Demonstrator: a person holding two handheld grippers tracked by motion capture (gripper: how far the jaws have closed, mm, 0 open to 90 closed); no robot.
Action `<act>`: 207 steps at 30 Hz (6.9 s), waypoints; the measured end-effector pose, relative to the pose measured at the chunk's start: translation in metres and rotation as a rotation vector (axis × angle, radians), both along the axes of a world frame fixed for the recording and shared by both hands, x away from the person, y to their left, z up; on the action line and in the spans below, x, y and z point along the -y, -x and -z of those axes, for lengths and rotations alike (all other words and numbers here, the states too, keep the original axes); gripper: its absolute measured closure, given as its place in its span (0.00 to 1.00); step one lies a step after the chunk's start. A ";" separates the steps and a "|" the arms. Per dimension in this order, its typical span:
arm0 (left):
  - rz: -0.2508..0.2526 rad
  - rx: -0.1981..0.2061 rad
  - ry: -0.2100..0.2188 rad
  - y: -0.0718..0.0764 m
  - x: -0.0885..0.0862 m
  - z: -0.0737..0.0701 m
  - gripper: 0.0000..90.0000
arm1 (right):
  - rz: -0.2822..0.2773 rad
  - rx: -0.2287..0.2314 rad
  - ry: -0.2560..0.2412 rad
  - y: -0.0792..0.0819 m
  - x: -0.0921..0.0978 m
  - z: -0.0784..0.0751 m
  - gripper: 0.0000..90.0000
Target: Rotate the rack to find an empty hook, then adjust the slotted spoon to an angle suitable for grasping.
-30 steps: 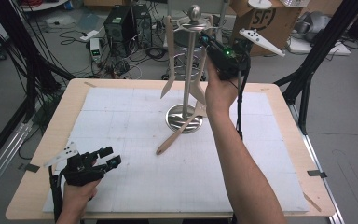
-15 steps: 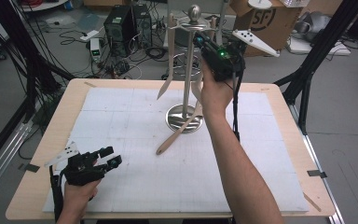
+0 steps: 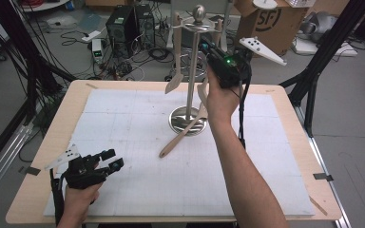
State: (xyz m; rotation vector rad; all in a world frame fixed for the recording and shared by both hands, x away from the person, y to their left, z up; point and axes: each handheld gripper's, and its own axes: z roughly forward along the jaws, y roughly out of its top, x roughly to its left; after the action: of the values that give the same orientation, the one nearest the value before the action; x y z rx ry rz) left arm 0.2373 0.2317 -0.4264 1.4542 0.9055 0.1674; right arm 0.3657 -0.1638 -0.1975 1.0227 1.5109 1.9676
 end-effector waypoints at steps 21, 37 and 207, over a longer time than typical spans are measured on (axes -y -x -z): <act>0.006 -0.005 -0.004 -0.002 0.004 0.001 0.38 | 0.011 -0.076 0.037 0.000 0.029 0.036 0.60; 0.012 -0.003 -0.008 -0.004 0.007 0.001 0.38 | -0.118 -0.231 0.173 -0.009 0.023 0.097 0.55; 0.024 -0.001 0.015 -0.001 0.011 -0.001 0.38 | 0.048 -0.837 0.365 0.036 0.081 0.256 1.00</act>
State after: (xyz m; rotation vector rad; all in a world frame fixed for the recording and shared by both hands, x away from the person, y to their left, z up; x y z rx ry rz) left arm 0.2385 0.2203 -0.4250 1.4507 0.8878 0.1419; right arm 0.3293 -0.2446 -0.4537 1.7947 2.1164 1.1741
